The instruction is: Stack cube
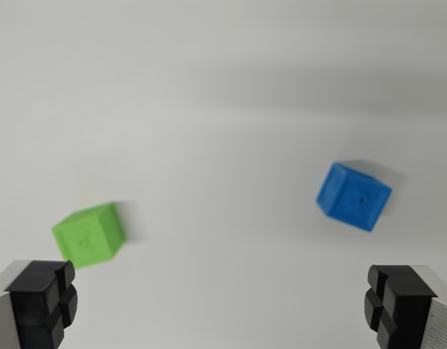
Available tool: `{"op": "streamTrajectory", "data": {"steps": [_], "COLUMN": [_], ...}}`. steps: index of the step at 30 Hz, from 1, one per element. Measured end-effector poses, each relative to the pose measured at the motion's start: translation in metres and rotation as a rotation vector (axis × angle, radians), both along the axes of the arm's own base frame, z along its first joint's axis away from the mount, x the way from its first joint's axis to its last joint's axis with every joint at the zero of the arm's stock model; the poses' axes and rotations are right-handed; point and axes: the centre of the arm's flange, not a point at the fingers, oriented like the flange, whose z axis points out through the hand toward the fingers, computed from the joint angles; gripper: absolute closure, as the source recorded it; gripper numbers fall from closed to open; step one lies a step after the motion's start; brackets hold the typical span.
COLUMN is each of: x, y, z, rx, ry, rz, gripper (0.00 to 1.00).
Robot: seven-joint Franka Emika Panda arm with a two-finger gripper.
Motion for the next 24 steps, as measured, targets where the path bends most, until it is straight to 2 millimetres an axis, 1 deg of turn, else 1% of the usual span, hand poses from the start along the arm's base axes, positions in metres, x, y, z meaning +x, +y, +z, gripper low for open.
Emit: {"op": "streamTrajectory", "data": {"steps": [14,24], "x": [-0.0001,-0.0018], "y": [0.0,0.0025], "z": [-0.0002,-0.0055], "rx": [0.0,0.0], "ry": [0.0,0.005], "rz": [0.0,0.004], "gripper": [0.0,0.0]}}
